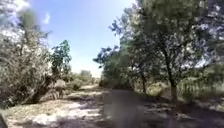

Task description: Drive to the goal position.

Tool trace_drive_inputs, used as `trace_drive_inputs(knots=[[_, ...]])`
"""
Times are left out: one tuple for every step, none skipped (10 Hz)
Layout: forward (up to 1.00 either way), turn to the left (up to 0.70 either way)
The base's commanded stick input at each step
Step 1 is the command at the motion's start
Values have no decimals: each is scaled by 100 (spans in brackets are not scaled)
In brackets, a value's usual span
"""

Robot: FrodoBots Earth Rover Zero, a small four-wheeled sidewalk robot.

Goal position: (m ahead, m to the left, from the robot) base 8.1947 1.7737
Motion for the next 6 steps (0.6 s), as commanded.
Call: trace_drive_inputs(knots=[[85,31],[85,8],[85,1],[85,0],[85,0],[85,14]])
